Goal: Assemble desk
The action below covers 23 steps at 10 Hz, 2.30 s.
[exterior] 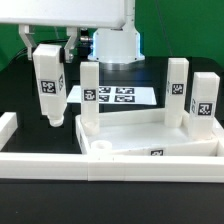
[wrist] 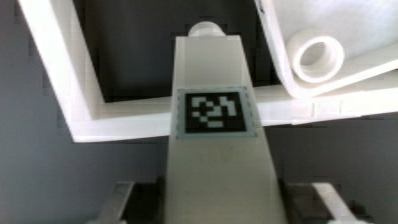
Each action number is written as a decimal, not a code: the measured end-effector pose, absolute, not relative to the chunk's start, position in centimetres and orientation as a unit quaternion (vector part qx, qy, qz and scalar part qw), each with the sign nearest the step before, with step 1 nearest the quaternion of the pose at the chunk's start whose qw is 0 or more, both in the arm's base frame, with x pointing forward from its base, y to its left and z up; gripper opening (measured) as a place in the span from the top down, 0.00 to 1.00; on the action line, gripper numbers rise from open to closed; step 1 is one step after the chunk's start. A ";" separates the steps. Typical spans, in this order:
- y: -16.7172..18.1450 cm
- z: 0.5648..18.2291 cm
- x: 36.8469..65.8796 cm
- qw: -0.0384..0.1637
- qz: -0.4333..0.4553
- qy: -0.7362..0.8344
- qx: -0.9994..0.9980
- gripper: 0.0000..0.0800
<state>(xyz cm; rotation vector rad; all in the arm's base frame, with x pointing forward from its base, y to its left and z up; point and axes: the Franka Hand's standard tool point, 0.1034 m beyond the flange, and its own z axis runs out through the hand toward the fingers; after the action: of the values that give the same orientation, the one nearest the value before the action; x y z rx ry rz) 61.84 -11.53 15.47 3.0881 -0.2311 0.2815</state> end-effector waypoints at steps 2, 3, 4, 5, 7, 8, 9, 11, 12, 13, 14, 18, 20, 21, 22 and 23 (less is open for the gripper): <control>-9.1 15.9 62.5 0.006 0.086 -0.063 0.994 0.64; -7.2 16.1 63.2 0.003 0.101 -0.056 0.993 0.64; -6.5 16.1 63.4 0.004 0.114 -0.054 0.992 0.64; -7.0 15.9 63.2 0.005 0.109 -0.054 0.993 0.64; -7.2 16.1 63.8 0.015 0.156 -0.055 0.986 0.64; -6.7 15.8 63.3 0.017 0.202 -0.068 0.977 0.64; -5.9 15.5 62.7 0.007 0.221 -0.089 0.971 0.64; -4.8 15.7 63.2 -0.010 0.215 -0.105 0.971 0.64; -4.9 15.6 63.1 -0.009 0.213 -0.105 0.971 0.64; -4.9 15.5 63.1 -0.009 0.213 -0.105 0.971 0.64; -4.9 15.5 63.1 -0.008 0.213 -0.105 0.971 0.64; -4.8 13.8 62.7 -0.001 0.203 -0.089 0.975 0.64; -4.8 13.3 62.4 0.000 0.198 -0.090 0.976 0.64; -4.8 13.2 62.4 0.000 0.197 -0.090 0.976 0.64; -4.8 13.0 62.3 0.000 0.196 -0.090 0.977 0.64; -4.7 12.8 62.3 0.001 0.195 -0.089 0.977 0.64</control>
Offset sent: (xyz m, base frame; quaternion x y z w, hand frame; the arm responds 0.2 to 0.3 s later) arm 0.0079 0.0494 0.0114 -0.0005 0.0738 0.0345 0.9967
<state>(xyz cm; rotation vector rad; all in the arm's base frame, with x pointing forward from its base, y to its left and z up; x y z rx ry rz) 62.31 -4.73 12.80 3.0671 -0.2807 0.6115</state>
